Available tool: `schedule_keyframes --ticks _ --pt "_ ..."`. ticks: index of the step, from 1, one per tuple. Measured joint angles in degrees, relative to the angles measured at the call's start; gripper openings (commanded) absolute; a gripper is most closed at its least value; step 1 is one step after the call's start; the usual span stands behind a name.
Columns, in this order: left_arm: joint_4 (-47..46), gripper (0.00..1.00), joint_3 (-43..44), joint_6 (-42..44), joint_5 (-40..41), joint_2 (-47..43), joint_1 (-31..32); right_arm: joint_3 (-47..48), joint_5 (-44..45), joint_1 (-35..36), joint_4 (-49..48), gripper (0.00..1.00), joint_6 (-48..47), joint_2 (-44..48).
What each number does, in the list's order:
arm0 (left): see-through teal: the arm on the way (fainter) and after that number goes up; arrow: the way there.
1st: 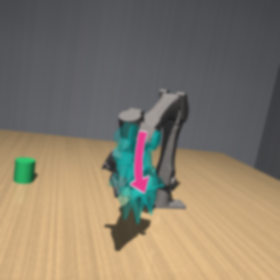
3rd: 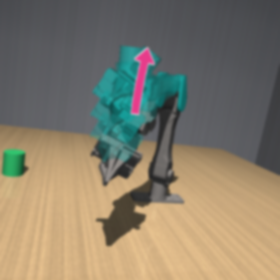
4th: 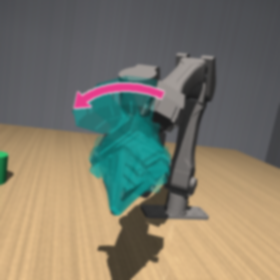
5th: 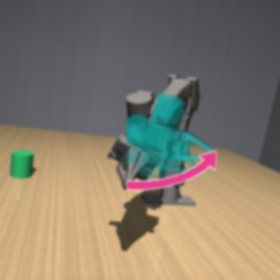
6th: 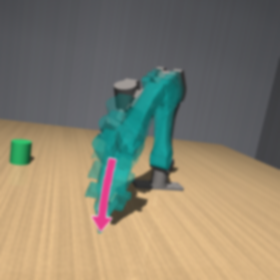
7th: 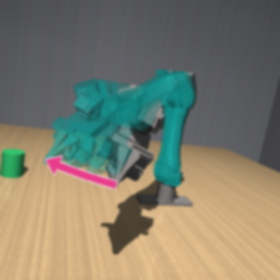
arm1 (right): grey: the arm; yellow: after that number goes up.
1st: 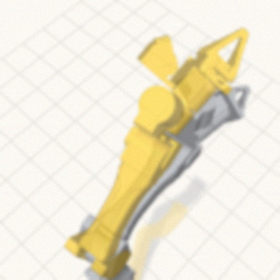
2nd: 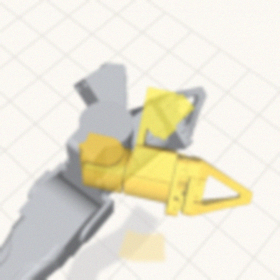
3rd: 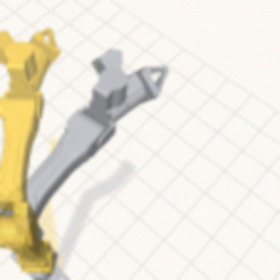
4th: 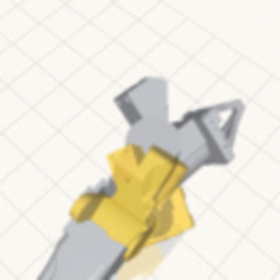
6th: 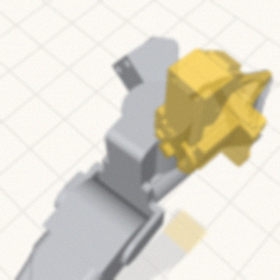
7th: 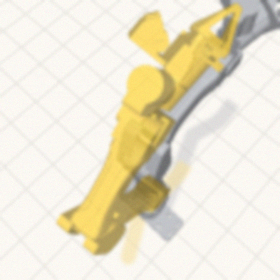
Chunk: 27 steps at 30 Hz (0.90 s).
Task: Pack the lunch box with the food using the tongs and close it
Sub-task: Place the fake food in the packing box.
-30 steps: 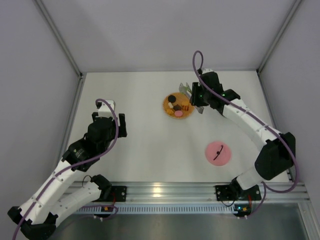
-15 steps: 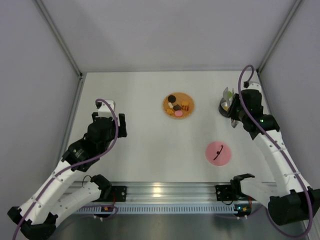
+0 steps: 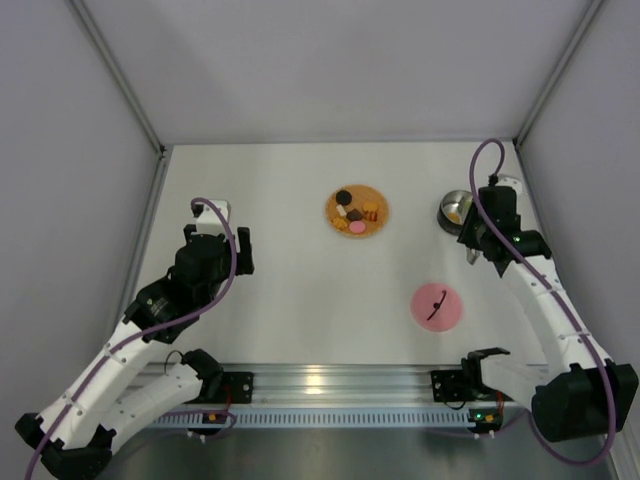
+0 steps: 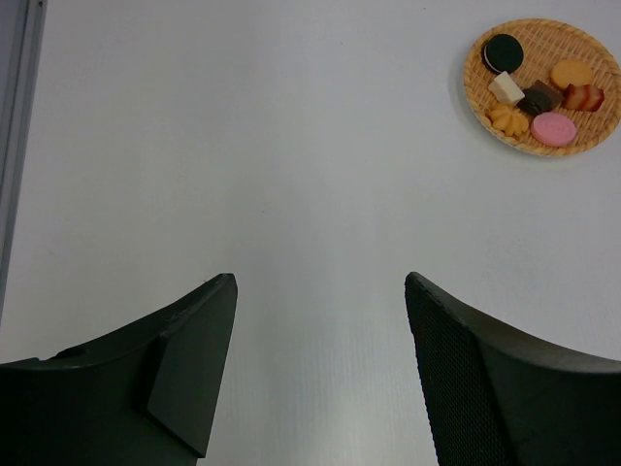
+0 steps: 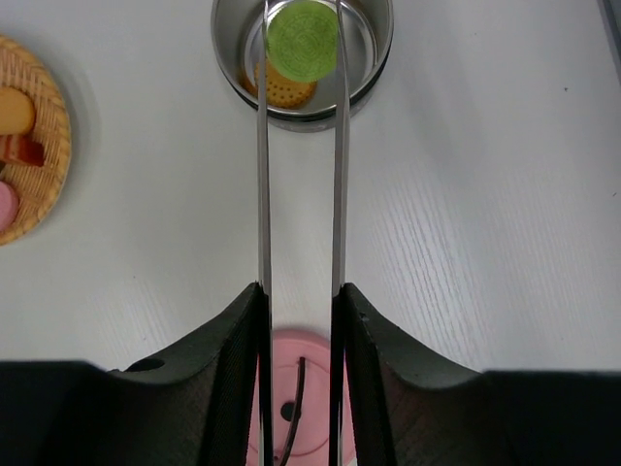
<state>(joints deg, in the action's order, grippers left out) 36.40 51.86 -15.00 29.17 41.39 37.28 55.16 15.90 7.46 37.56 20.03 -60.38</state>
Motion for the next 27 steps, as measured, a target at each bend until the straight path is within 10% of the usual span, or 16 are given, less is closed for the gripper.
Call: schedule_keyframes --ticks 27 --pt "0.0 0.75 0.0 0.0 0.0 0.0 0.0 5.6 -1.9 4.9 0.1 0.45 0.2 -3.5"
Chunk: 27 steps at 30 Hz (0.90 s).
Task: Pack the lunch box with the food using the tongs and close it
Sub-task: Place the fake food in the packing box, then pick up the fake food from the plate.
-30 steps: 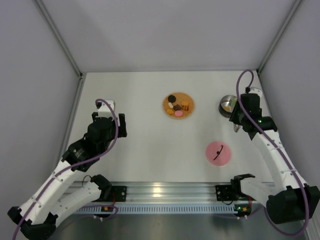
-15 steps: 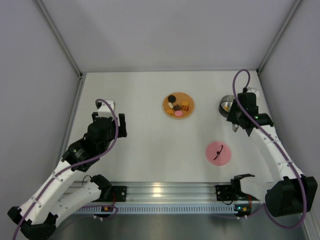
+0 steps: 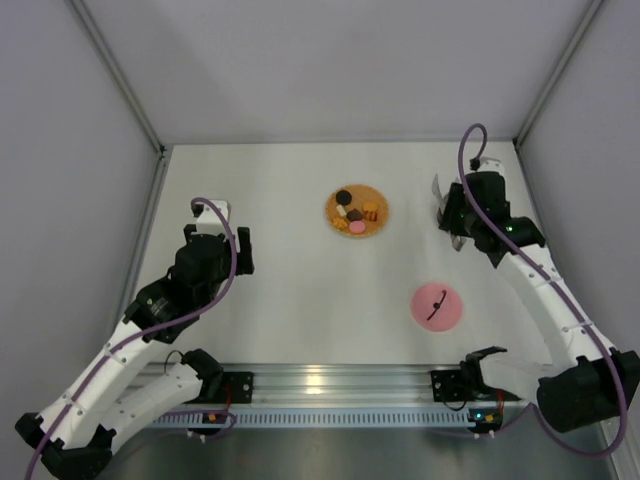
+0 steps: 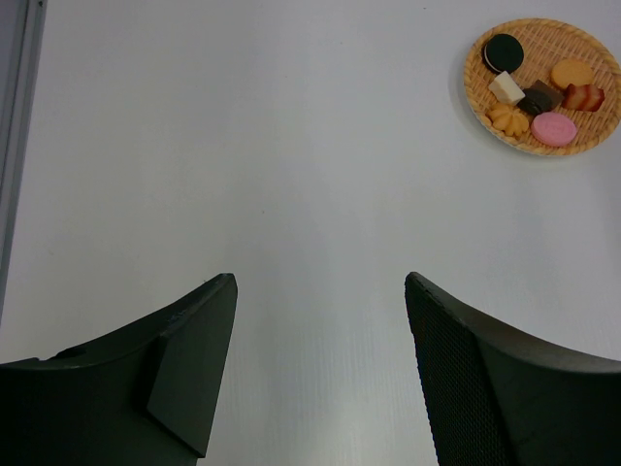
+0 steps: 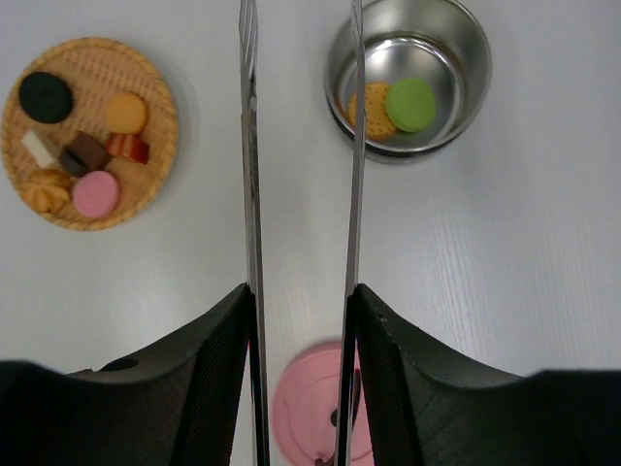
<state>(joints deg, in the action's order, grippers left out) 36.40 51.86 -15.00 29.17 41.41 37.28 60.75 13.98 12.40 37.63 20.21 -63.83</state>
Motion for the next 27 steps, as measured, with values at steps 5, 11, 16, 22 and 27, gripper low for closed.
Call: schedule_keyframes --ticks 5,11,16,22,27 --pt "0.0 0.75 0.0 0.0 0.0 0.0 0.0 3.8 0.4 9.1 -0.8 0.45 1.0 -3.2" --pt "0.0 0.75 0.0 0.0 0.0 0.0 0.0 4.1 0.5 16.9 -1.4 0.45 2.8 -10.8" --pt "0.0 0.75 0.0 0.0 0.0 0.0 0.0 4.2 1.0 20.1 -2.4 0.45 3.9 -16.7" --pt "0.0 0.75 0.0 0.0 0.0 0.0 0.0 4.4 1.3 22.1 -3.8 0.45 4.6 -20.7" --pt "0.0 0.75 0.0 0.0 0.0 0.0 0.0 6.5 1.6 23.4 -4.6 0.45 5.0 -23.0"
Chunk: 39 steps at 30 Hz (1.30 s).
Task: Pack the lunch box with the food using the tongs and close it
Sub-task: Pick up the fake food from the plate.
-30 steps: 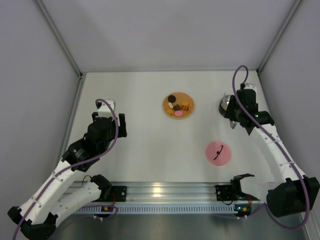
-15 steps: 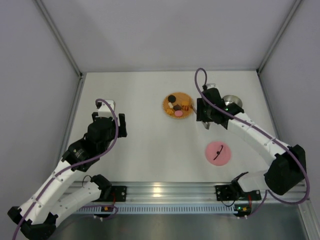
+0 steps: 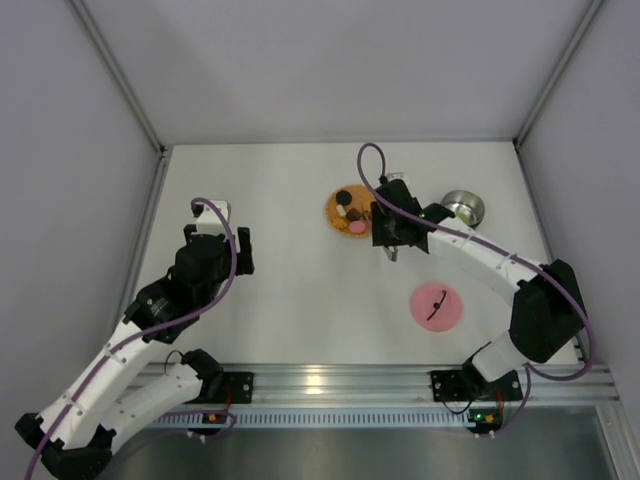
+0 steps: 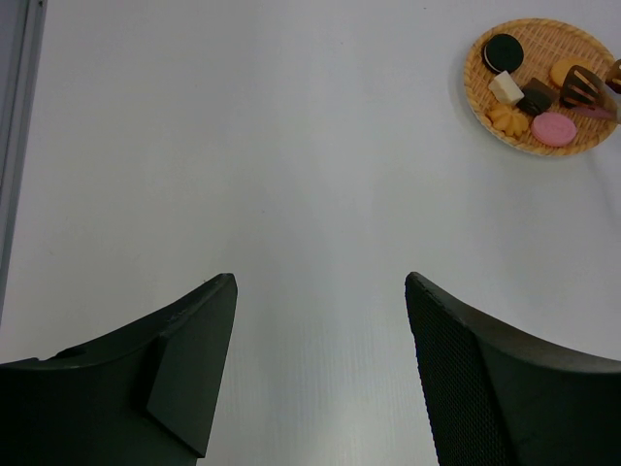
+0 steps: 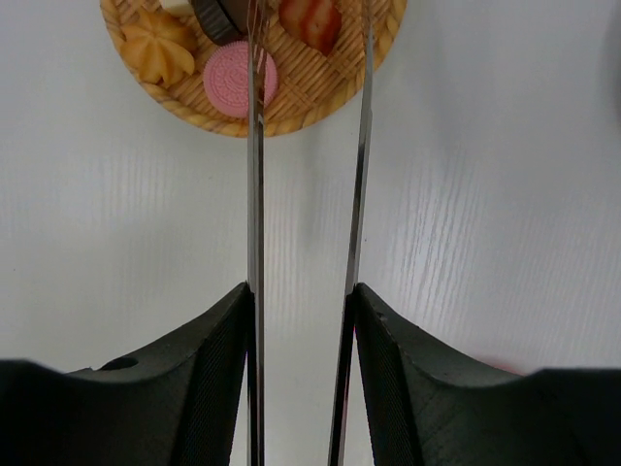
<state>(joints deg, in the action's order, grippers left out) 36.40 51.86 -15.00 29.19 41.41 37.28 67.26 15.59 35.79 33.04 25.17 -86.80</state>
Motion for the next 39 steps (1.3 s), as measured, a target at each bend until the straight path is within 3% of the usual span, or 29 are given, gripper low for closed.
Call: schedule_keyframes --ticks 13,26,39 --pt "0.0 0.75 0.0 0.0 0.0 0.0 0.0 1.5 0.7 0.5 -0.9 0.45 0.2 -2.6" --pt "0.0 0.75 0.0 0.0 0.0 0.0 0.0 2.0 0.9 0.5 -0.8 0.23 0.5 -3.6" --pt "0.0 0.75 0.0 0.0 0.0 0.0 0.0 5.1 3.5 0.5 1.0 0.21 0.3 -0.8"
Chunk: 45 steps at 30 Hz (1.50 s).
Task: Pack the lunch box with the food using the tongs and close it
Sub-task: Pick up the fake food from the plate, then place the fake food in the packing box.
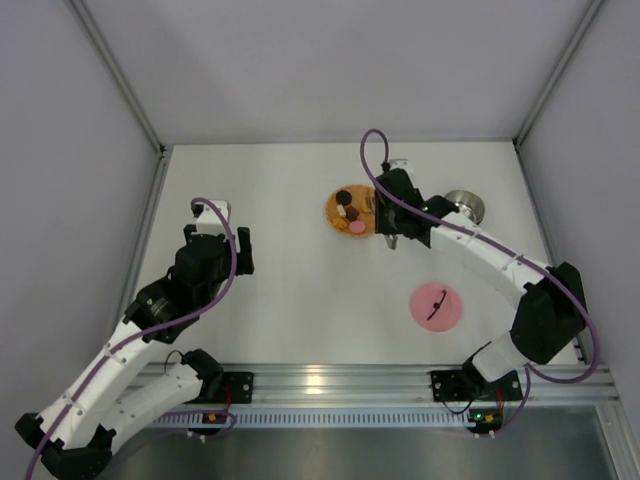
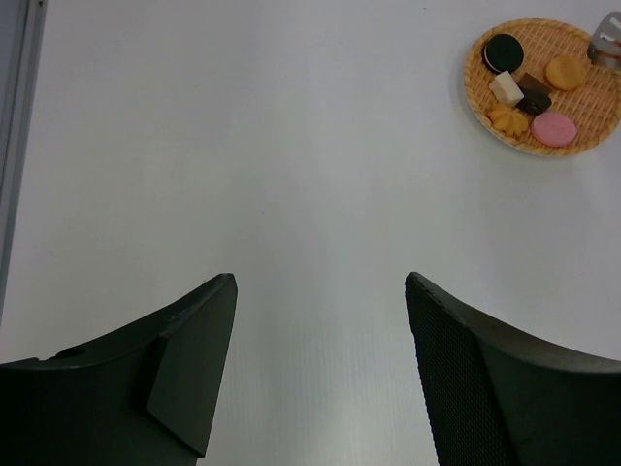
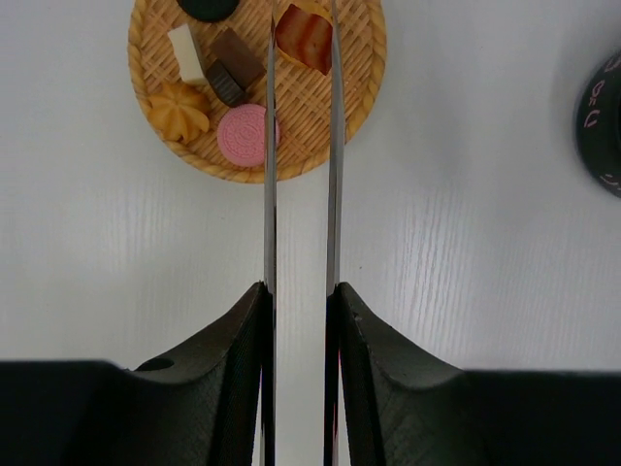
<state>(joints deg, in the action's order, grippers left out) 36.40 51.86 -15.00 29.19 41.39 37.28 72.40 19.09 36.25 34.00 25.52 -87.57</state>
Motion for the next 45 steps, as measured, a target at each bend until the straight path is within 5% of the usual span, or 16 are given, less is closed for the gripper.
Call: schedule_keyframes --ticks 8,20,30,40,45 --pt "0.0 0.75 0.0 0.0 0.0 0.0 0.0 0.1 0.8 -2.8 1.5 0.22 -0.4 8.0" --pt "0.0 0.75 0.0 0.0 0.0 0.0 0.0 -8.8 0.4 -20.4 3.9 0.24 -2.1 24.3" --pt "0.0 0.75 0.0 0.0 0.0 0.0 0.0 -14.9 0.3 -25.4 4.3 0.25 -3.1 25.3" --pt "0.0 0.75 0.0 0.0 0.0 0.0 0.0 -15.5 0.2 -25.9 4.2 0.43 -3.5 24.3" --pt "0.0 0.75 0.0 0.0 0.0 0.0 0.0 -15.5 0.2 -25.9 4.1 0.45 -3.5 24.2"
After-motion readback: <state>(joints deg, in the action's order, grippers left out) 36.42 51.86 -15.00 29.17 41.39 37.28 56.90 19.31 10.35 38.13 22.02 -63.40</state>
